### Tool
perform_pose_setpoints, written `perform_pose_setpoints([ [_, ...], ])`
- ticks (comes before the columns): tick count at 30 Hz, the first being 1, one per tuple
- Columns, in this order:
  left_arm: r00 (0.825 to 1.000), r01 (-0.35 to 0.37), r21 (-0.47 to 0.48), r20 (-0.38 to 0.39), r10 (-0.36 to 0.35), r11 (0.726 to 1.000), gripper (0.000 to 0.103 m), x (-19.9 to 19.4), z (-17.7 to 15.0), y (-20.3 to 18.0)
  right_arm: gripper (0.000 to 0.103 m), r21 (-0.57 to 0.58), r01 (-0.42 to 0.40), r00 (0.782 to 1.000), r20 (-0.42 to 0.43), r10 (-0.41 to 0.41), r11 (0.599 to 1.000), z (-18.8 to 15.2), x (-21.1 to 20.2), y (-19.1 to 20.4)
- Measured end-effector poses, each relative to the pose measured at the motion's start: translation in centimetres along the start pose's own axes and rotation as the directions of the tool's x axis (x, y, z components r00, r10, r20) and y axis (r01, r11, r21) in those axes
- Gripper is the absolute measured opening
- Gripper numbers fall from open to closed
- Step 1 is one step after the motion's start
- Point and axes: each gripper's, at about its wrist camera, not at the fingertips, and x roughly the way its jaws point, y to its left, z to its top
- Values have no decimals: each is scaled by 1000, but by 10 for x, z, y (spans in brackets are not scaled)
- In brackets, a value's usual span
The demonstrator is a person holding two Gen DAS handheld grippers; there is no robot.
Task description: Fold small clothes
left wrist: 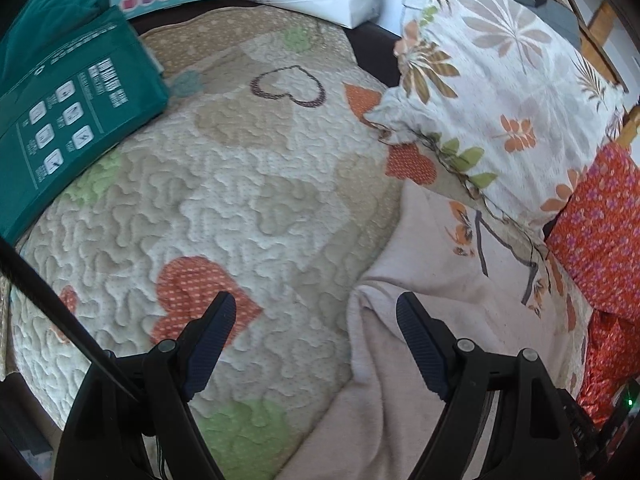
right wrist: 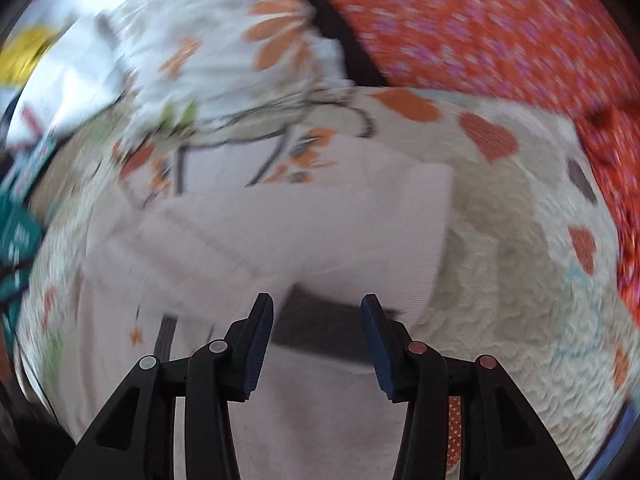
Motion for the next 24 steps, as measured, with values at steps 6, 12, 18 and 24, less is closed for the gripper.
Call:
perform_pose_setpoints([
  [6,1000,-10,46,-23,11,999,81,10,-5,-16,61,-197,108,993,-22,-114,974,-11,21,19],
  [12,999,-25,47,-29,26,999,81,15,-6,-17,3,-68,49,997,-62,-53,996,7,27,-3],
  [18,999,-31,66,-38,34,997,81,20,-8,-22,4,30,110,994,-14,-109,994,56,40,-24],
  [24,999,-31,53,-41,33,998,81,20,-5,-19,11,102,221,974,-65,-215,970,72,66,-39],
])
